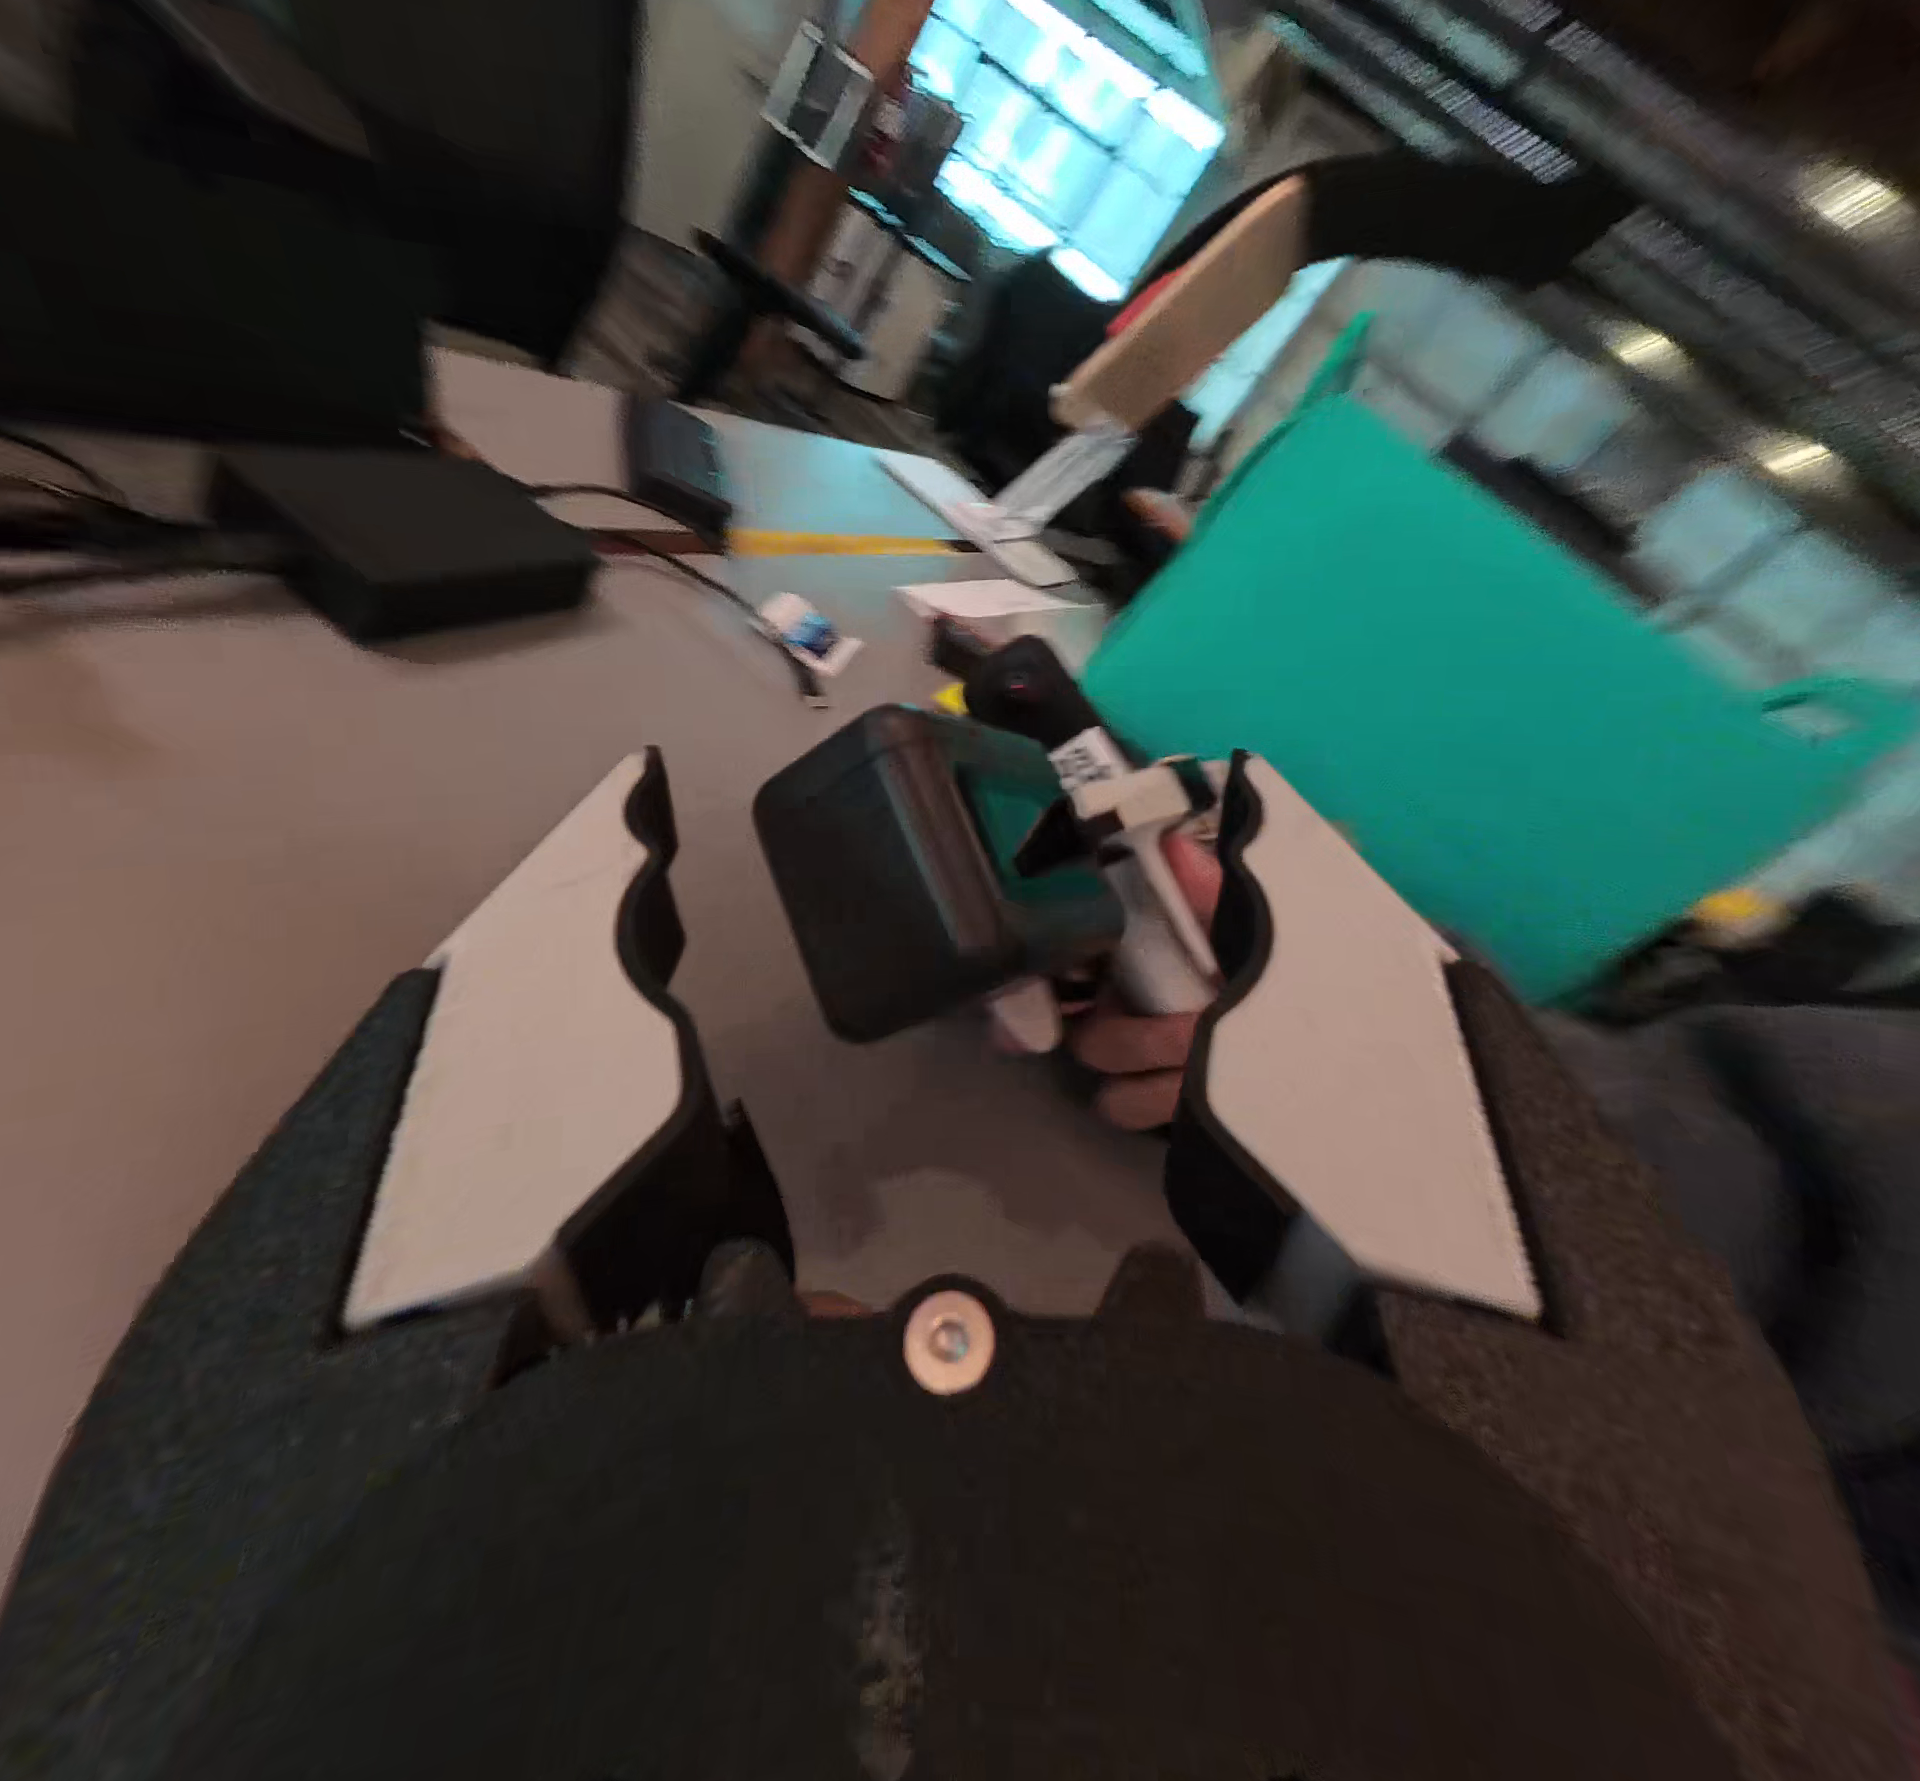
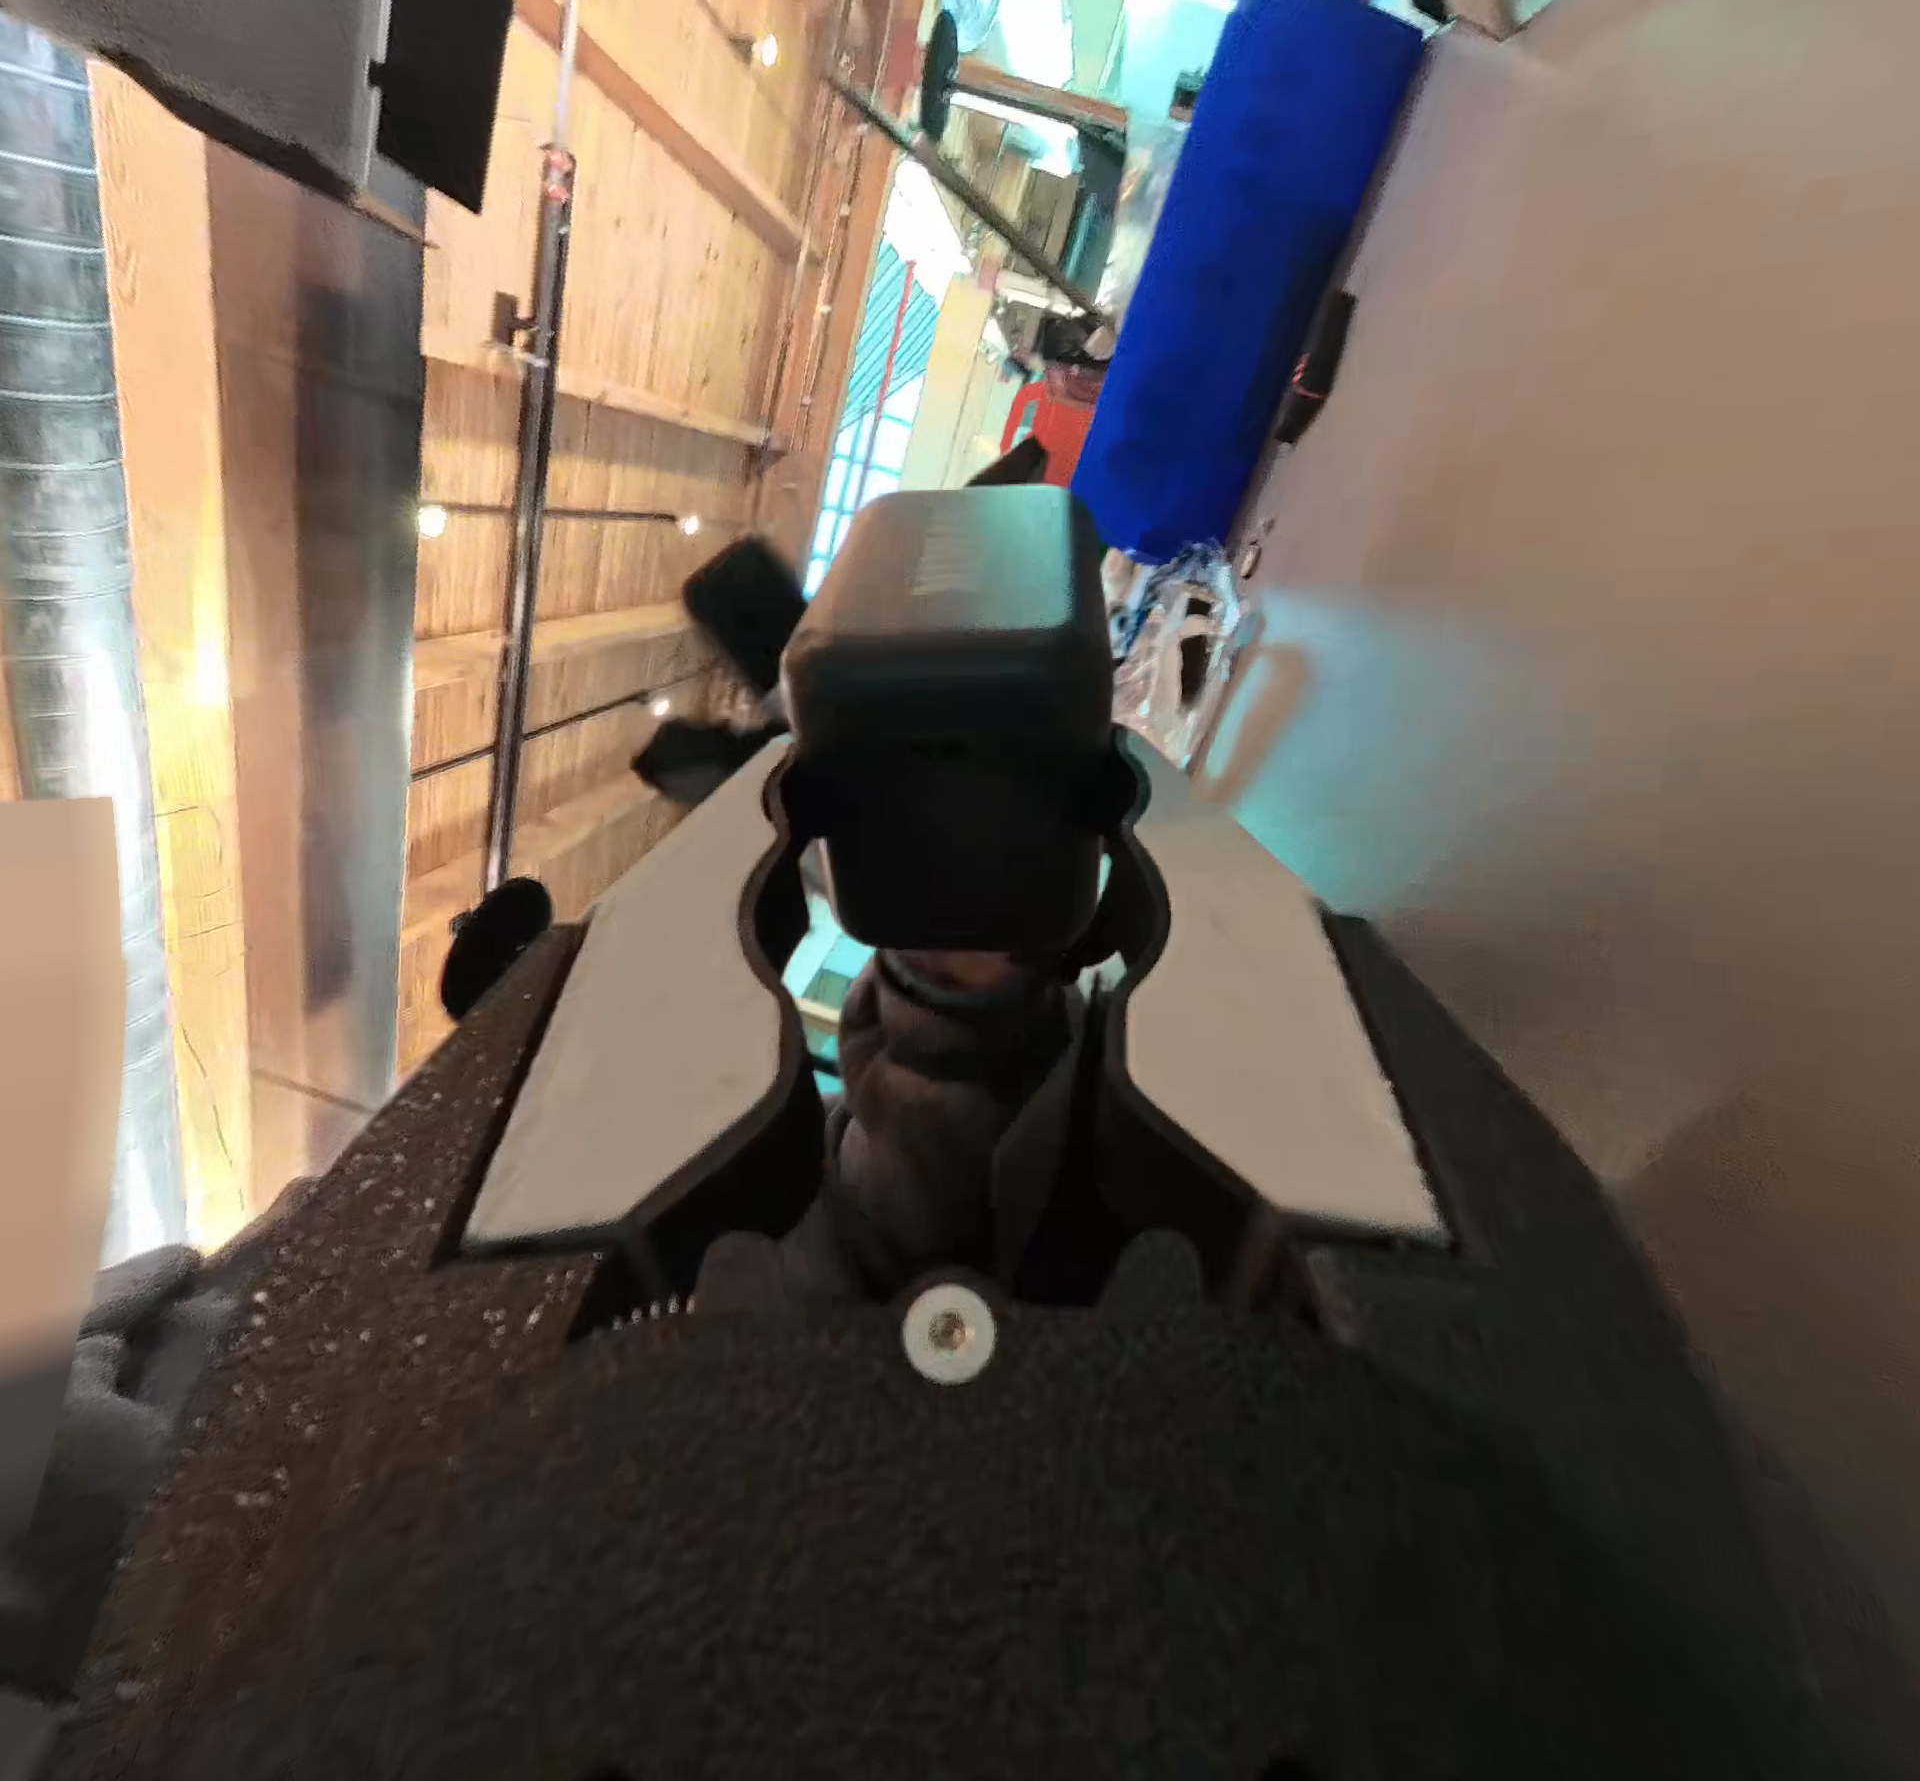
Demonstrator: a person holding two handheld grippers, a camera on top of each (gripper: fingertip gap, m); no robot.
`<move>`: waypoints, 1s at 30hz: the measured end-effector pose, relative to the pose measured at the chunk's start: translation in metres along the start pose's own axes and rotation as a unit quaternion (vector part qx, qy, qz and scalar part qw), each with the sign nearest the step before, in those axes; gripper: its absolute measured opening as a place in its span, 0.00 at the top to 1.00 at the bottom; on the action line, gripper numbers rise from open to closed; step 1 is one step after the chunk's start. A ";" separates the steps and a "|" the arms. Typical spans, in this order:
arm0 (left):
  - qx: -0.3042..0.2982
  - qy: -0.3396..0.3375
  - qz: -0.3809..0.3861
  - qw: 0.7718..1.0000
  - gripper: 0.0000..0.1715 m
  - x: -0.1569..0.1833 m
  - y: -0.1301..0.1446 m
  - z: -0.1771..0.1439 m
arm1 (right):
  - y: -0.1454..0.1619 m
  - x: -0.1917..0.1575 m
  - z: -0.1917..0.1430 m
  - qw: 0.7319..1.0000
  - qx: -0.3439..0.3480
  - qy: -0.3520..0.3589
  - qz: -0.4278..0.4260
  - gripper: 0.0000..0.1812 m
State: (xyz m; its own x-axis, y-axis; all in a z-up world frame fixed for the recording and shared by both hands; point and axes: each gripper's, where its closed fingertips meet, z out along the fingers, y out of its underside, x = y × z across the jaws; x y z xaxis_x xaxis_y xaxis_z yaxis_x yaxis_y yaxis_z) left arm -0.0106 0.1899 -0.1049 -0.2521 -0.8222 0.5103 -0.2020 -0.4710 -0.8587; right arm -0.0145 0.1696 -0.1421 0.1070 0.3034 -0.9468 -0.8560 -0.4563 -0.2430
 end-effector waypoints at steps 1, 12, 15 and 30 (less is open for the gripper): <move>-0.006 -0.037 0.051 0.998 0.37 0.000 0.007 -0.002 | -0.001 0.003 -0.001 1.000 0.005 0.014 -0.014 0.69; -0.059 -0.267 0.259 0.926 0.45 -0.009 0.034 0.016 | -0.004 -0.012 0.014 0.955 0.008 0.145 -0.257 0.69; -0.068 -0.248 0.287 0.923 0.46 -0.009 0.033 0.016 | -0.002 -0.013 0.014 0.940 -0.009 0.159 -0.301 0.69; -0.204 -0.187 0.484 0.830 0.46 -0.018 0.085 -0.001 | 0.021 0.020 -0.002 0.939 -0.202 0.155 -0.233 0.66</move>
State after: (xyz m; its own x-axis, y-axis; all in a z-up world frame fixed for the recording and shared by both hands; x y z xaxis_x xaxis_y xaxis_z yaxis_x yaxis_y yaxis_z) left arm -0.0244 0.1650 -0.1865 -0.1874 -0.8299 -0.5254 -0.3989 0.5531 -0.7314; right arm -0.0298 0.1642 -0.1665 0.6177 0.3196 -0.7185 -0.4245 -0.6337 -0.6468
